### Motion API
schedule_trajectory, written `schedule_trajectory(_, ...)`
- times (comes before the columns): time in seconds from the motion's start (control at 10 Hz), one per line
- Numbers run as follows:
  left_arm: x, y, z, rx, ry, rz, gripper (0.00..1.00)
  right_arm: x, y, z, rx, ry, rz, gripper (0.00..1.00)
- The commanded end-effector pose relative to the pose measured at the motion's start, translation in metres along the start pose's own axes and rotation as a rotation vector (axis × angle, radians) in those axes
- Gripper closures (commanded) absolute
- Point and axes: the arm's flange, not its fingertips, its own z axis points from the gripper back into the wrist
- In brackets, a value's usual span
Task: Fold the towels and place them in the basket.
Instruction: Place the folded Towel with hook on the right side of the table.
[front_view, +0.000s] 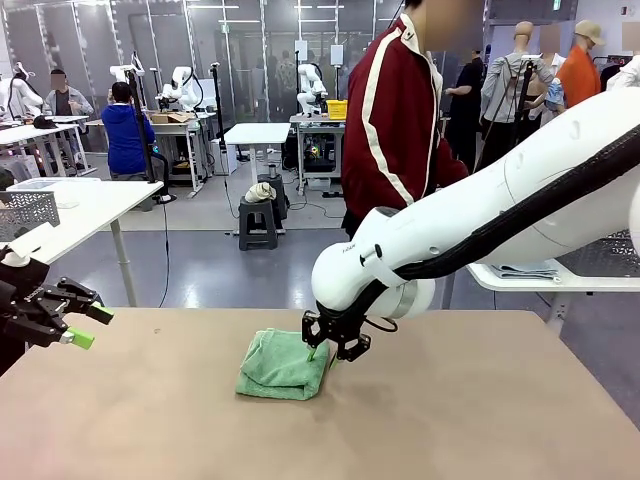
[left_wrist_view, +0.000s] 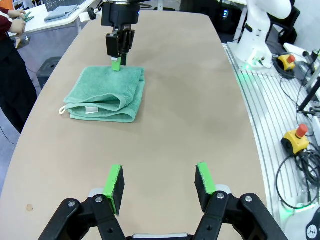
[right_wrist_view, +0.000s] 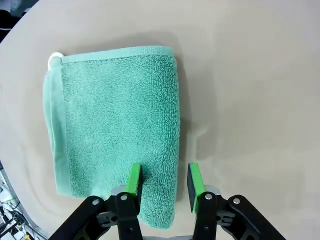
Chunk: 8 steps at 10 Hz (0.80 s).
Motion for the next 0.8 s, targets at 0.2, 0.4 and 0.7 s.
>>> schedule_trajectory(0.2, 0.002, -0.003, 0.001, 0.003, -0.015, 0.001, 0.27, 0.007, 0.000, -0.012, 0.040, -0.032, 0.063, 0.53)
schedule_trajectory(0.4, 0.002, -0.003, 0.001, 0.003, -0.015, 0.001, 0.27, 0.007, 0.000, -0.015, 0.047, -0.026, 0.077, 0.72)
schedule_trajectory(0.7, 0.002, -0.003, 0.001, 0.003, -0.015, 0.001, 0.27, 0.007, 0.001, -0.016, 0.060, -0.046, 0.103, 0.96)
